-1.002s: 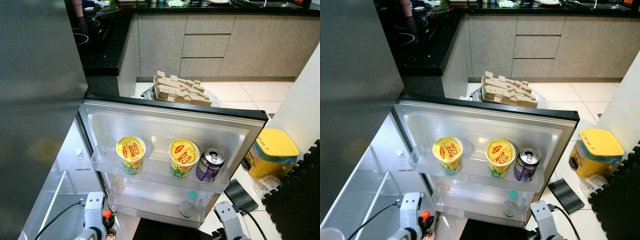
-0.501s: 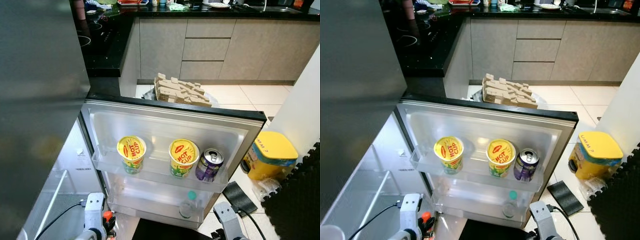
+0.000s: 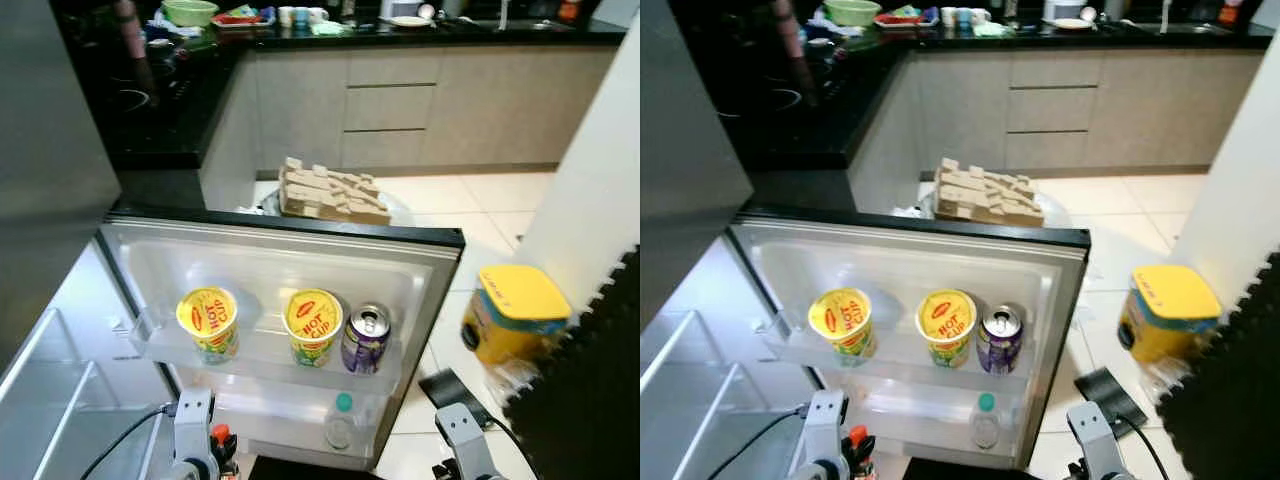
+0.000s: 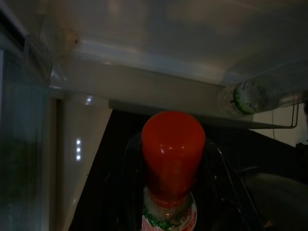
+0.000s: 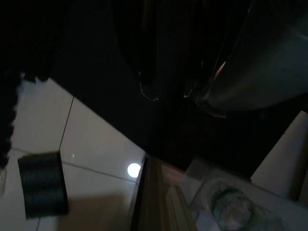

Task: Restocking fridge

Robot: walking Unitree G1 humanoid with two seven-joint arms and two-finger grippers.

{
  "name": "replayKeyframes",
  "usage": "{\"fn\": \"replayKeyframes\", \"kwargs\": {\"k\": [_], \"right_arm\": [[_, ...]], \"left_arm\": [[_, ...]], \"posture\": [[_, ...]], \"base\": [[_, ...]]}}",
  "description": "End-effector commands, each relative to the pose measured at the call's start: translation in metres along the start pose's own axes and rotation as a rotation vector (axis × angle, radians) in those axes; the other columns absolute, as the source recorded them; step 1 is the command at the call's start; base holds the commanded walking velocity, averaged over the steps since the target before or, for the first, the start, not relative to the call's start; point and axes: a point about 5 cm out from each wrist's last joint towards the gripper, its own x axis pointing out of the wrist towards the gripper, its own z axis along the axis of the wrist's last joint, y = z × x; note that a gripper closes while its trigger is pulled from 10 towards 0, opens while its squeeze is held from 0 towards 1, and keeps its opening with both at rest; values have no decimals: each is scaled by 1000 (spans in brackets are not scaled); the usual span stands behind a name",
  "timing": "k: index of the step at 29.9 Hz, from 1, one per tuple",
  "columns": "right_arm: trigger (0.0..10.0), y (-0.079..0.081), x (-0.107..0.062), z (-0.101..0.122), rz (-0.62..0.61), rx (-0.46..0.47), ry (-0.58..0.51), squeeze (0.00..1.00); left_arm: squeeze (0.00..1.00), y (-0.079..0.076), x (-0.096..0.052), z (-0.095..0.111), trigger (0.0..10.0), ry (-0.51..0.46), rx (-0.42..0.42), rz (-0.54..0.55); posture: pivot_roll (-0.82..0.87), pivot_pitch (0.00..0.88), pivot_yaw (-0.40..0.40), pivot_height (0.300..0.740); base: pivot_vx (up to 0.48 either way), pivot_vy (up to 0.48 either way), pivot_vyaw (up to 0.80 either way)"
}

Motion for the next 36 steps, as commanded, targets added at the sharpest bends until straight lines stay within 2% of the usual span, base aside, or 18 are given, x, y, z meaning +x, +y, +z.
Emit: {"fn": "replayKeyframes", "kwargs": {"k": [1, 6, 9, 12, 14, 15, 16, 17, 19, 20, 21, 22, 24, 25, 27, 29, 32, 36], "right_arm": [[10000, 2, 0, 1, 12, 27, -16, 0], [10000, 1, -1, 4, 68, 78, -59, 0], [10000, -1, -4, 10, 160, 113, -110, 0], [10000, -3, -5, 12, 187, 120, -128, 0], [10000, -8, -8, 19, 256, 123, -161, 0], [10000, -8, -8, 19, 256, 123, -161, 0], [10000, -12, -12, 25, 314, 101, -178, 0], [10000, -12, -12, 25, 314, 101, -178, 0], [10000, -15, -14, 29, 346, 83, -186, 0], [10000, -15, -14, 29, 346, 83, -186, 0], [10000, -19, -16, 36, 377, 60, -204, 0], [10000, -19, -16, 36, 377, 60, -204, 0], [10000, -21, -18, 45, 422, 21, -228, 0], [10000, -21, -18, 45, 422, 21, -228, 0], [10000, -21, -19, 50, 451, -1, -246, 0], [10000, -19, -22, 59, 530, -61, -273, 0], [10000, -20, -26, 64, 588, -118, -293, 0], [10000, -21, -34, 65, 669, -171, -300, 0]], "left_arm": [[0, 9, -1, 11, 10000, -48, 2, 18], [0, 13, -1, 26, 10000, -113, -8, -1], [0, 17, -2, 40, 10000, -169, 14, -43], [0, 19, -3, 45, 10000, -184, 23, -57], [0, 21, -5, 52, 10000, -205, 53, -133], [0, 21, -5, 52, 10000, -205, 53, -133], [0, 19, -8, 53, 10000, -198, 98, -247], [0, 19, -8, 53, 10000, -198, 98, -247], [0, 16, -10, 51, 10000, -176, 146, -345], [0, 16, -10, 51, 10000, -176, 146, -345], [0, 10, -13, 49, 10000, -149, 205, -459], [0, 10, -13, 49, 10000, -149, 205, -459], [0, 4, -16, 49, 10000, -128, 249, -588], [0, 4, -16, 49, 10000, -128, 249, -588], [0, 0, -17, 50, 10000, -118, 272, -654], [0, -9, -19, 52, 10000, -102, 318, -773], [0, -14, -20, 55, 10000, -97, 358, -832], [0, -17, -22, 59, 10000, -107, 371, -875]], "posture": [[-66, 0, -7, 740], [-69, 0, -6, 740], [-70, 0, -6, 740], [-70, 0, -6, 740], [-71, 0, -4, 740], [-71, 0, -4, 740], [-71, 0, -4, 740], [-71, 0, -4, 740], [-71, 0, -4, 740], [-71, 0, -4, 740], [-64, 0, -2, 740], [-64, 0, -2, 740], [-64, 0, -2, 740], [-64, 0, -2, 740], [-65, 0, -1, 740], [-65, 0, -1, 740], [-65, 0, -1, 740], [-65, 0, -1, 740]], "base": [[0, 0, 0], [0, 0, 0], [0, 0, 0], [0, 0, 0], [0, 0, 0], [0, 0, 0], [0, 0, 0], [0, 0, 0], [0, 0, 0], [0, 0, 0], [0, 0, 0], [0, 0, 0], [0, 0, 0], [0, 0, 0], [0, 0, 0], [0, 0, 0], [0, 0, 0], [0, 0, 0]]}}
